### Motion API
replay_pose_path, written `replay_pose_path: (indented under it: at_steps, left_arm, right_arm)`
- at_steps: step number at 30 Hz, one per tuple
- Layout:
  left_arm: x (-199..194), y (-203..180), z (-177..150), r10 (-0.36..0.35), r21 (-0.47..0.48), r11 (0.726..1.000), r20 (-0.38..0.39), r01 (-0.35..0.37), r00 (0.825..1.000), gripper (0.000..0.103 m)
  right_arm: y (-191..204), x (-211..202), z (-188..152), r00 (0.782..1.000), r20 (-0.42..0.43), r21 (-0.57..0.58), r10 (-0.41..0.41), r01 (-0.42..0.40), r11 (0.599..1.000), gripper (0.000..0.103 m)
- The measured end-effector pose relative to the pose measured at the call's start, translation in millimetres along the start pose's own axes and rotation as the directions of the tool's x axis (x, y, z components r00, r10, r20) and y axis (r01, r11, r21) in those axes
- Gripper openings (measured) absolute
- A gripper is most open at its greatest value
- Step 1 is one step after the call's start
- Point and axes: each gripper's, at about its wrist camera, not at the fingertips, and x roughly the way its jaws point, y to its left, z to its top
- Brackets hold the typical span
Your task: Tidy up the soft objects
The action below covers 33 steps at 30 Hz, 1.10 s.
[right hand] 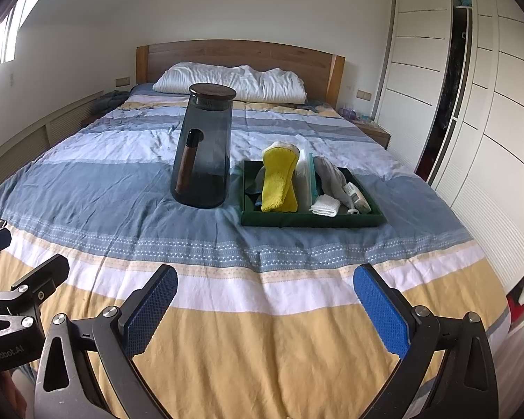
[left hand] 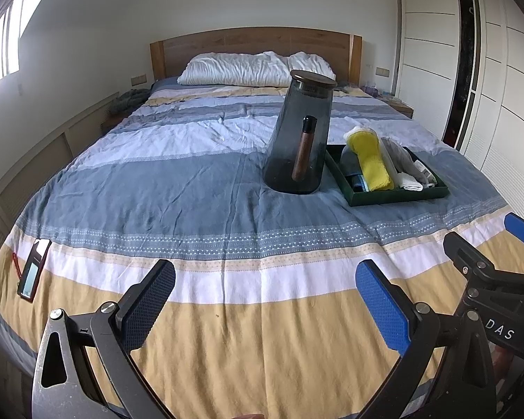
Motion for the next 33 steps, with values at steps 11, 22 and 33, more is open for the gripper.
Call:
replay_pose_path:
  at_steps: [11,22,33]
  left_arm:
    - [-1.2,-0.6,-0.5,0.001,-0.003,1.000,0.005,-0.001,1.000,0.101]
    - [-2.9,-0.6,-1.2,-0.001,-0.006,1.000,0.004,0.001,1.000,0.101]
    - [-3.0,-0.6,-1.0,-0.003,-0.008,1.000,0.001,0.003,1.000,0.101]
  right_arm:
    - [0.6,-1.8,1.0,1.000,0.003,-0.002,-0.002,0.002,1.000,0.103]
    - [1.2,-3.5,1.0,1.000,0.003,-0.003,-0.002,0.002,1.000,0.103]
    - [1.5,-3.2,0.7,1.000,0.003,-0.003,-0.003,0.003,1.000,0.103]
